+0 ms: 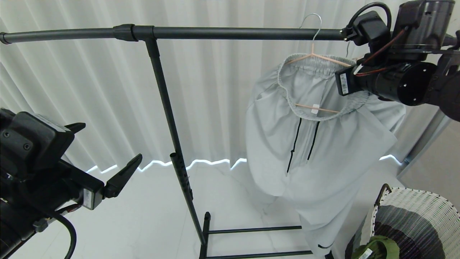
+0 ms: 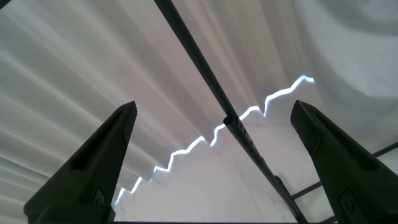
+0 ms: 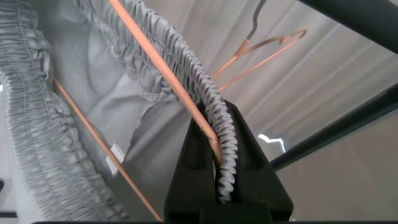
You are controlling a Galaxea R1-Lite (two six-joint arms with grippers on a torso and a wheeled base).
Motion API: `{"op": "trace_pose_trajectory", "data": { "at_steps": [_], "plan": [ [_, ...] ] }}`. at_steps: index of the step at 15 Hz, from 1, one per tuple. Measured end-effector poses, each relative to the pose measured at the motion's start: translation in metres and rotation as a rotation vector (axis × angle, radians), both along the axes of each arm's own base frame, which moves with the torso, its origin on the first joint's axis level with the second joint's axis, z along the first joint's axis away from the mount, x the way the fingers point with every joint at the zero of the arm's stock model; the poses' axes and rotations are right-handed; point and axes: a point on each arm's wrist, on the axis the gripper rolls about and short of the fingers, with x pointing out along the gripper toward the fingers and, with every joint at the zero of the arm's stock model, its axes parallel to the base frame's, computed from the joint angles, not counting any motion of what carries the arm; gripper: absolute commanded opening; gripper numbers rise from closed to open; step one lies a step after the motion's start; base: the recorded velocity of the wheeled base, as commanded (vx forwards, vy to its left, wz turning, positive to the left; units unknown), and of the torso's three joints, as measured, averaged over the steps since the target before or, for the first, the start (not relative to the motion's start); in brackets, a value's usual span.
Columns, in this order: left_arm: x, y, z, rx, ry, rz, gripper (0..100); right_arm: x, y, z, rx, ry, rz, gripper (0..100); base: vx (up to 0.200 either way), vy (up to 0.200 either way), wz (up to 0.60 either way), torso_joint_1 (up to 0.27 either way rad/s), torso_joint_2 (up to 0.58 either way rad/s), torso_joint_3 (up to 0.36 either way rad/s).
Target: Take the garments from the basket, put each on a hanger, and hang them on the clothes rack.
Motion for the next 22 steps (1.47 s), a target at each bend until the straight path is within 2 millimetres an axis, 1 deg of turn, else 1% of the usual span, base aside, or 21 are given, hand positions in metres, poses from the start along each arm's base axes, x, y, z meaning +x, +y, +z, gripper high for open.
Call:
{"op": "trace_pose_trajectory", "data": {
  "at_steps": [9,12,14,15,18,22],
  "plan": [
    [0.000,0.000,0.000,-0.001,0.000,0.000,100,0.015,0.010,-0.012,-0.015,0.026,0.003,0,0.000,0.000,0.00,0.000,0.00,0.000],
    [0.000,0.000,0.000,-0.001,0.000,0.000,100,0.017,0.014,-0.015,-0.017,0.031,0.011,0,0.000,0.000,0.00,0.000,0.00,0.000],
    [0.000,0.000,0.000,-0.002,0.000,0.000,100,0.014,0.021,-0.016,-0.001,0.033,0.031,0,0.000,0.000,0.00,0.000,0.00,0.000],
    [0.000,0.000,0.000,-0.002,0.001,0.000,100,0.012,0.024,-0.016,0.005,0.034,0.040,100,0.000,0.000,0.00,0.000,0.00,0.000],
    [0.000,0.000,0.000,-0.003,0.000,0.000,100,0.009,0.030,-0.015,0.012,0.029,0.060,100,0.000,0.000,0.00,0.000,0.00,0.000],
    [-0.001,0.000,0.000,-0.004,-0.002,0.000,100,0.004,0.030,-0.006,0.036,-0.003,0.068,100,0.000,0.000,0.00,0.000,0.00,0.000]
  ]
}}
